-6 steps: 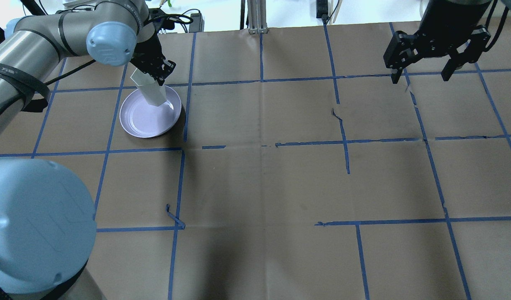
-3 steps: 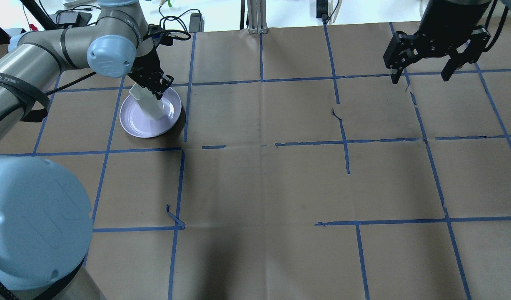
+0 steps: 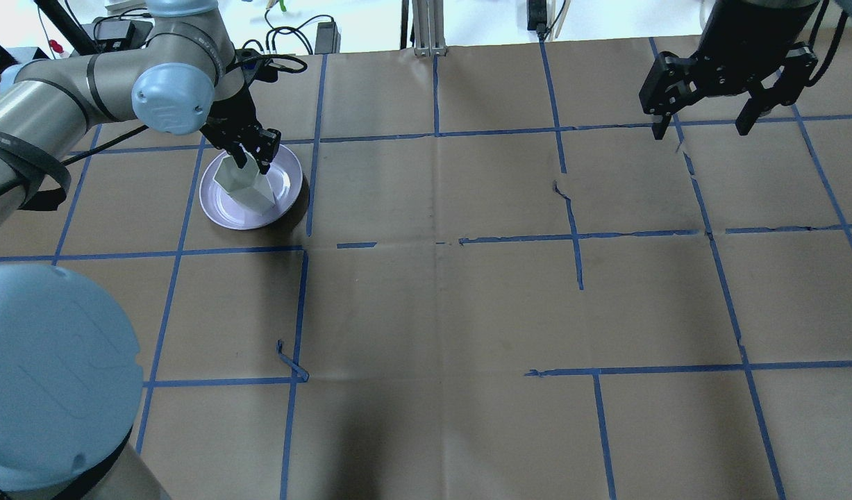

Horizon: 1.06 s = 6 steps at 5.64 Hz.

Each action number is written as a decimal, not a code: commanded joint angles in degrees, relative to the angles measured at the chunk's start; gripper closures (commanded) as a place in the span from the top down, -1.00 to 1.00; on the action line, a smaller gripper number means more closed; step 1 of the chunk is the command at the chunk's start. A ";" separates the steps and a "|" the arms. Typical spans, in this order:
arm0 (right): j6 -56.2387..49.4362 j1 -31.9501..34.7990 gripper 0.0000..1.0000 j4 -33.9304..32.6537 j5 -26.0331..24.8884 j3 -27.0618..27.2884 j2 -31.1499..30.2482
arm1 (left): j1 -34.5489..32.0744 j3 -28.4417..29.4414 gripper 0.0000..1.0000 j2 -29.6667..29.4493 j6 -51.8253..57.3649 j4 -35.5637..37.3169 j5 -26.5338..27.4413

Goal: Flip cup and place on plate
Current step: 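Open the left gripper and raise it away from the plate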

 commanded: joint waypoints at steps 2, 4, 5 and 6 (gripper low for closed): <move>0.00 0.00 1.00 -0.06 0.00 0.00 0.00 | 0.09 0.32 0.98 12.08 0.02 -7.29 0.15; 0.00 0.00 1.00 -0.06 0.00 0.00 0.00 | -0.09 0.40 0.98 21.06 -3.38 -17.23 0.06; 0.00 0.00 1.00 0.02 0.00 0.00 0.00 | -1.22 0.32 0.98 22.84 -11.24 -18.32 -0.64; 0.00 0.00 1.00 -0.06 0.00 0.00 0.00 | -4.97 0.41 0.98 23.20 -15.14 -18.85 -0.64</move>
